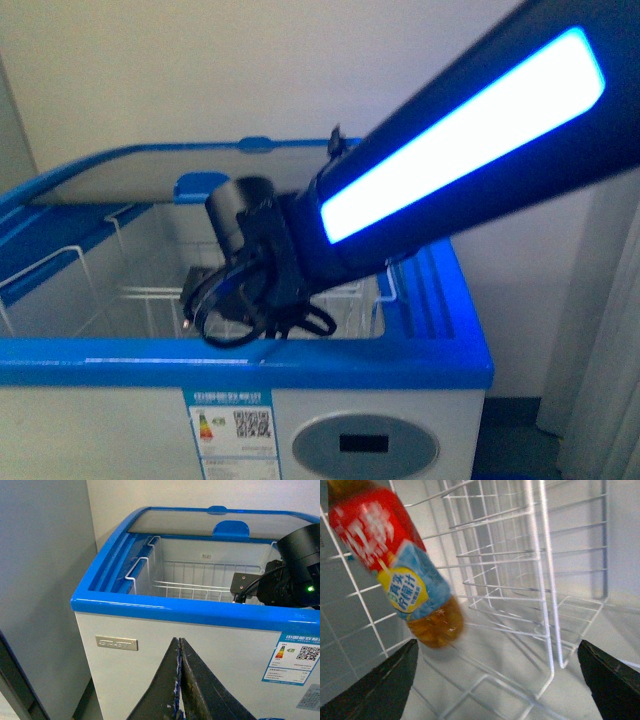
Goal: Put drink in fridge
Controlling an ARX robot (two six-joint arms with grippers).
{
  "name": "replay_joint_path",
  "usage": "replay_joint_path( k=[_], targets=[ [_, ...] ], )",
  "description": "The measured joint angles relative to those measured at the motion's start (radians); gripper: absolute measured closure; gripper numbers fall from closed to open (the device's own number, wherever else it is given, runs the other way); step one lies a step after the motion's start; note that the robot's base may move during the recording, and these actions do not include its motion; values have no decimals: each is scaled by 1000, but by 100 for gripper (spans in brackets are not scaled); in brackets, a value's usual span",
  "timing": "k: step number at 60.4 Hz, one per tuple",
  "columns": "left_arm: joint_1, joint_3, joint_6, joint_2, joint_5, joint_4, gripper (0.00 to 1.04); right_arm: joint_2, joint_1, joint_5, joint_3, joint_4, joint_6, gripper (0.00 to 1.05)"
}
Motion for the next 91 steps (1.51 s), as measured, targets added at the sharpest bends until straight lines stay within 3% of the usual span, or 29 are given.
replay_joint_path(
  k=[10, 17, 27, 37, 47, 55, 64, 69, 72, 74, 75, 78, 82, 87, 91],
  targets=[
    [0, 0, 0, 0, 0, 0, 102, -131, 0, -35, -93, 31, 24, 7],
    [0, 0, 0, 0, 0, 0, 102, -269, -8, -89, -198, 27, 127, 7],
    [0, 0, 0, 0, 0, 0, 102, -431, -34, -58, -311, 74, 317, 7],
    [0, 0, 0, 0, 0, 0, 102, -634, -123, 86, -465, 119, 614, 7],
    [0, 0, 0, 0, 0, 0, 102, -1033, -223, 290, -834, 65, 1003, 7],
    [0, 0, 0, 0, 0, 0, 80, -1291, -209, 359, -1066, 43, 1094, 7],
    [0, 0, 0, 0, 0, 0, 55, -1581, -122, 506, -1283, -33, 1146, 7],
    [0, 0, 0, 0, 0, 0, 41, -1728, -21, 614, -1355, -135, 1196, 7],
    [0, 0, 0, 0, 0, 0, 30, -1809, 75, 730, -1373, -266, 1282, 7],
    [0, 0, 0, 0, 0, 0, 21, -1833, 184, 842, -1360, -441, 1404, 7],
    [0, 0, 0, 0, 0, 0, 18, -1854, 206, 843, -1369, -443, 1397, 9],
    [0, 0, 0, 0, 3, 0, 9, -1961, 238, 659, -1470, -225, 1340, 18],
    [0, 0, 0, 0, 1, 0, 8, -2073, 230, 487, -1617, 21, 1218, 28],
    [0, 0, 0, 0, 0, 0, 8, -2163, 189, 382, -1751, 209, 1093, 40],
    [0, 0, 0, 0, 1, 0, 8, -2206, 158, 337, -1814, 272, 1040, 49]
  ],
)
